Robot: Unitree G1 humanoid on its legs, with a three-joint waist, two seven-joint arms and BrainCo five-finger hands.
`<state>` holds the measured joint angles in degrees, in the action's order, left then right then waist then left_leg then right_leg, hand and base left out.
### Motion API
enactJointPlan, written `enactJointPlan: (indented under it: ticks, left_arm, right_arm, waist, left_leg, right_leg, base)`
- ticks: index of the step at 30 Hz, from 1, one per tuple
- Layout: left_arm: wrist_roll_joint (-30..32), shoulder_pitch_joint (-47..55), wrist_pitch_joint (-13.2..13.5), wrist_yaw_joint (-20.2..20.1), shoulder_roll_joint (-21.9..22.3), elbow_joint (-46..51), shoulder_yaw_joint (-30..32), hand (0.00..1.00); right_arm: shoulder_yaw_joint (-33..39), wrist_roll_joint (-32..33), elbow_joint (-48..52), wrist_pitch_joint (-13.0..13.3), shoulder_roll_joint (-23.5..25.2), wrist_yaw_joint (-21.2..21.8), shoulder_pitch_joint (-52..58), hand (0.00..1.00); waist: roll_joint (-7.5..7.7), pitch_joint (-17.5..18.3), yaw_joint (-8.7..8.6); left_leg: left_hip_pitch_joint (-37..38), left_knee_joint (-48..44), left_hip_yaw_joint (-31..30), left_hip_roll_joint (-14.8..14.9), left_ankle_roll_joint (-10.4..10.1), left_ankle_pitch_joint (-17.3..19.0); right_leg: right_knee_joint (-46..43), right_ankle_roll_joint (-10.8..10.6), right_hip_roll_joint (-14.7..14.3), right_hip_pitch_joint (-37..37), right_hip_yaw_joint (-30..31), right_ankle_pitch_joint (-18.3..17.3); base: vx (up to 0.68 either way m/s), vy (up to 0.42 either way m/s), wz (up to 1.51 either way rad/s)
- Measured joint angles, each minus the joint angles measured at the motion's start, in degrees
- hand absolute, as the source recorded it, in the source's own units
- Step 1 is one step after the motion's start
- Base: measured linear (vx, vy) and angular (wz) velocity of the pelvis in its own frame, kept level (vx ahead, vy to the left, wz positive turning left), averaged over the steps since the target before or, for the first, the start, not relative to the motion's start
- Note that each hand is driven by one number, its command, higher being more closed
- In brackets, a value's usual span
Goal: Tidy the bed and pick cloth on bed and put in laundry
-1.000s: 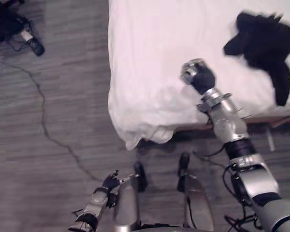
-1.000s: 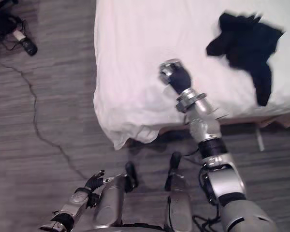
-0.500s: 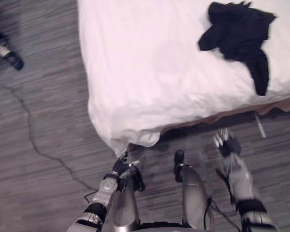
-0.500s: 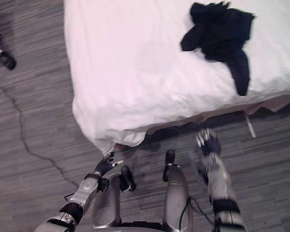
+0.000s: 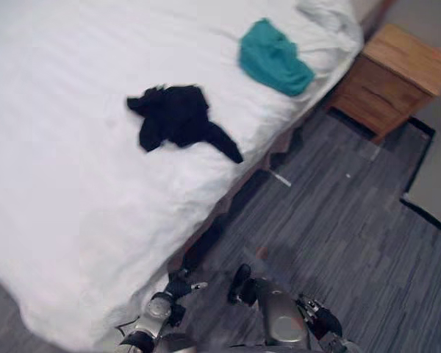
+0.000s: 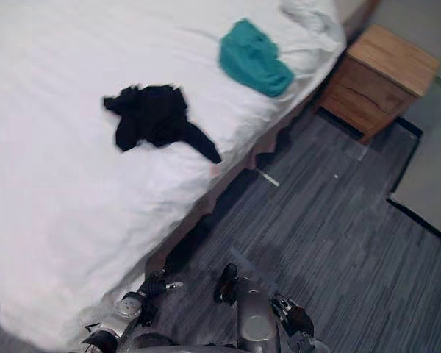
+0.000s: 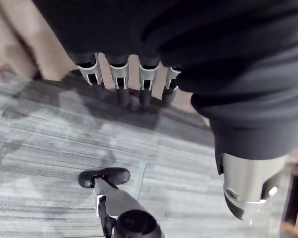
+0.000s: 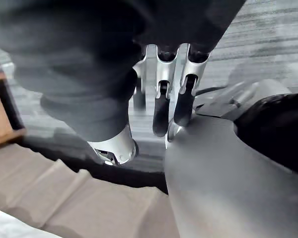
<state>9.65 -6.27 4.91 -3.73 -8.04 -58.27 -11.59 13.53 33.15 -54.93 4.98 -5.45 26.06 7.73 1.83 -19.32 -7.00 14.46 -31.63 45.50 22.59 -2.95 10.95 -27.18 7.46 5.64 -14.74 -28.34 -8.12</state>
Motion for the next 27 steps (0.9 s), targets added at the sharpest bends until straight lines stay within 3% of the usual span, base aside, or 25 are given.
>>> enactJointPlan:
  ticks: [1,2,3,4,5,6,7,9,10,12,13,14,15,16,17,18,19,20,21,23,24,25,27]
  left_arm:
    - [0.00,0.24,0.01,0.02,-0.05,-0.45,0.03,0.00]
    - [-0.54,1.79,0.36,0.46,0.19,-0.75,0.36,0.00]
    - [-0.66,2.55,0.77,0.76,0.66,-0.78,0.75,0.00]
    - [-2.61,3.61,1.34,1.71,1.39,-0.71,1.12,0.00]
    - [-5.46,3.74,2.03,2.89,1.14,-0.34,2.56,0.00]
    - [-7.40,3.72,2.43,3.73,0.25,-0.34,3.01,0.00]
    - [-7.63,3.74,2.76,3.83,0.11,-0.30,3.29,0.00]
    - [-8.00,4.13,3.80,3.70,0.00,-0.35,5.06,0.00]
    - [-7.92,4.51,4.50,3.63,0.32,-0.39,5.00,0.00]
    - [-7.74,4.58,5.28,3.68,1.59,-0.82,4.69,0.00]
    - [-7.78,4.63,5.56,3.71,1.70,-0.83,4.27,0.00]
    - [-7.79,4.67,5.46,3.71,1.73,-1.04,4.24,0.00]
    - [-7.76,4.49,5.32,3.69,1.47,-1.86,4.18,0.00]
    - [-7.67,3.69,5.05,3.72,1.66,-3.11,2.51,0.00]
    - [-7.53,3.68,5.03,3.70,1.70,-3.15,1.94,0.00]
    - [-7.26,3.84,5.02,3.64,1.57,-3.30,0.33,0.00]
    - [-7.22,3.75,4.89,3.60,0.72,-3.32,-1.46,0.00]
    - [-7.28,3.85,4.74,3.57,0.37,-3.36,-2.06,0.00]
    - [-7.29,3.75,4.25,3.02,-0.87,-3.60,-3.09,0.00]
    - [-6.72,3.77,3.67,2.46,-0.69,-4.55,-3.67,0.00]
    - [-6.53,3.66,3.43,2.38,-0.20,-4.51,-3.67,0.00]
    - [-6.44,3.73,3.18,2.34,0.07,-4.49,-3.57,0.00]
    - [-6.04,4.01,3.21,2.52,0.08,-4.40,-3.39,0.00]
  right_arm:
    - [-0.90,-0.41,-0.06,0.53,-0.04,-0.21,-0.06,0.00]
    - [-2.96,-2.30,-0.53,1.85,-0.38,-0.95,-0.27,0.00]
    - [-3.83,-2.93,-0.58,2.32,-0.76,-1.05,-0.30,0.00]
    - [-5.18,-4.64,-1.45,3.48,-1.61,-1.23,-1.07,0.00]
    - [-6.02,-7.55,-3.24,4.40,-2.03,-1.30,-2.09,0.00]
    - [-7.86,-10.53,-4.46,5.41,-2.44,-1.72,-2.30,0.00]
    - [-8.04,-11.34,-4.61,5.80,-2.50,-1.88,-2.32,0.00]
    - [-9.40,-13.38,-5.51,6.15,-2.47,-2.30,-3.64,0.00]
    - [-10.16,-14.61,-5.50,6.18,-2.67,-2.30,-4.20,0.00]
    - [-10.23,-15.95,-5.53,6.03,-3.05,-2.40,-4.54,0.00]
    - [-10.24,-16.34,-5.55,6.00,-3.12,-2.44,-4.41,0.00]
    - [-10.24,-16.41,-5.49,6.07,-3.06,-2.52,-4.47,0.00]
    - [-10.18,-16.46,-5.46,6.24,-2.78,-2.78,-4.35,0.00]
    - [-9.94,-15.77,-5.24,7.14,-1.82,-3.10,-3.54,0.00]
    - [-9.94,-15.74,-5.09,7.41,-1.77,-3.10,-3.56,0.00]
    - [-9.91,-15.64,-4.77,7.96,-1.94,-3.31,-3.37,0.00]
    - [-9.95,-15.14,-4.33,8.52,-1.17,-3.22,-3.11,0.00]
    - [-9.97,-14.63,-4.39,8.56,-0.70,-3.23,-3.04,0.00]
    - [-10.12,-13.68,-4.36,8.86,0.39,-3.35,-2.96,0.00]
    - [-10.20,-12.96,-4.32,9.96,0.55,-3.56,-2.83,0.00]
    - [-10.35,-12.66,-4.17,10.35,0.49,-3.75,-2.93,0.00]
    - [-10.58,-12.21,-4.08,10.64,0.49,-3.79,-3.35,0.00]
    - [-11.84,-12.32,-3.58,11.53,-0.10,-3.54,-4.35,0.00]
  waist:
    - [0.01,0.27,0.21]
    - [-0.84,1.66,1.14]
    - [-1.16,2.13,1.64]
    - [-2.78,2.68,2.66]
    - [-2.87,2.74,3.57]
    - [-2.46,2.95,3.94]
    - [-2.30,2.94,4.26]
    - [-1.51,3.68,5.23]
    - [-1.51,4.27,5.14]
    - [-1.91,4.80,4.92]
    - [-2.03,5.04,5.49]
    - [-2.12,5.29,5.89]
    - [-1.31,5.73,6.01]
    - [-0.75,6.30,4.94]
    - [-0.68,6.33,4.56]
    - [-0.15,6.45,4.67]
    - [1.11,6.96,4.36]
    - [1.26,7.05,4.08]
    - [2.51,6.96,3.26]
    - [2.38,6.99,2.55]
    - [1.21,6.62,2.57]
    - [0.37,6.35,2.68]
    - [-0.93,6.02,2.91]
  left_leg:
    - [-1.89,-5.65,-3.79,0.95,4.23,-3.07]
    - [-8.63,-17.41,-14.63,1.79,7.93,-11.30]
    - [-12.04,-23.20,-19.38,1.38,7.08,-10.38]
    - [-17.46,-32.45,-25.92,0.20,3.57,-5.33]
    - [-22.33,-37.60,-31.57,-2.38,2.63,-1.20]
    - [-25.10,-34.32,-35.93,-5.93,1.74,1.80]
    - [-25.78,-31.10,-37.04,-7.01,1.69,2.53]
    - [-26.22,-11.41,-40.51,-11.23,-0.73,4.15]
    - [-25.84,1.64,-41.16,-12.82,-1.18,3.86]
    - [-25.52,15.03,-41.30,-15.04,-2.80,1.25]
    - [-24.90,17.85,-41.68,-15.86,-1.85,-3.35]
    - [-23.93,18.32,-41.86,-16.04,-1.43,-5.53]
    - [-23.10,18.22,-41.29,-17.34,0.26,-6.79]
    - [-22.07,17.52,-40.85,-19.56,2.89,-4.39]
    - [-20.99,17.37,-40.67,-20.21,3.63,-3.08]
    - [-19.35,17.69,-40.46,-22.05,4.30,-1.45]
    - [-16.80,17.75,-41.49,-24.64,6.37,-0.05]
    - [-16.27,17.64,-41.93,-24.80,6.70,0.32]
    - [-14.30,17.50,-44.17,-24.16,7.15,0.84]
    - [-11.90,17.71,-46.27,-22.26,5.89,1.72]
    - [-10.59,18.03,-46.43,-20.63,4.96,2.78]
    - [-9.73,18.11,-46.18,-19.62,4.48,3.70]
    - [-7.15,17.22,-43.97,-17.65,2.55,7.66]
  right_leg:
    - [0.23,0.12,-1.05,0.18,2.19,-0.75]
    - [2.17,0.59,-4.07,0.63,7.72,-0.70]
    - [3.28,0.65,-5.69,0.67,10.43,-0.24]
    - [5.11,0.53,-8.44,1.57,14.78,0.22]
    - [6.32,1.06,-10.80,3.44,19.27,0.79]
    - [7.95,-0.20,-12.47,6.57,23.87,1.69]
    - [8.67,-0.74,-12.93,7.63,25.56,1.81]
    - [11.41,-2.79,-13.58,10.02,32.70,1.72]
    - [12.95,-4.27,-13.34,10.94,36.10,1.47]
    - [12.41,-5.98,-12.89,11.85,39.39,1.09]
    - [11.67,-7.47,-12.38,12.04,39.54,0.08]
    - [11.30,-8.46,-12.17,12.30,39.35,-0.65]
    - [10.40,-9.71,-10.78,12.79,38.87,-2.45]
    - [5.79,-12.90,-8.51,12.31,37.27,-4.78]
    - [2.07,-13.65,-7.93,11.05,36.08,-5.26]
    - [-10.48,-14.04,-5.83,6.36,32.60,-5.09]
    - [-24.75,-12.12,-3.25,-0.31,29.35,-3.76]
    - [-27.56,-11.48,-3.52,-1.85,28.61,-4.45]
    - [-28.34,-10.59,-4.24,-2.84,26.54,-6.78]
    - [-18.38,-9.53,-4.92,-2.46,22.85,-8.12]
    - [-8.27,-9.21,-4.78,-2.39,20.65,-7.59]
    - [-1.84,-8.78,-4.67,-2.59,19.48,-6.06]
    - [12.06,-9.07,-3.38,-3.54,18.83,1.68]
  base:
    - [0.24,-0.193,-2.03]
    - [0.21,-0.109,-1.82]
    - [0.21,-0.055,-2.38]
    - [0.23,0.050,-2.41]
    - [0.25,0.076,-2.74]
    - [0.27,0.074,-2.14]
    - [0.28,0.091,-1.94]
    - [0.30,0.162,-1.75]
    - [0.30,0.197,-1.30]
    - [0.40,0.271,-0.98]
    - [0.39,0.268,-0.85]
    - [0.37,0.285,-0.71]
    - [0.31,0.281,-0.26]
    - [0.37,0.340,-0.01]
    - [0.28,0.283,0.12]
    - [0.20,0.233,0.06]
    - [0.29,0.228,0.09]
    - [0.40,0.130,0.50]
    - [0.46,-0.039,0.90]
    - [0.40,-0.122,0.80]
    - [0.33,-0.106,0.14]
    - [0.42,-0.146,-0.08]
    - [0.46,-0.163,-0.45]
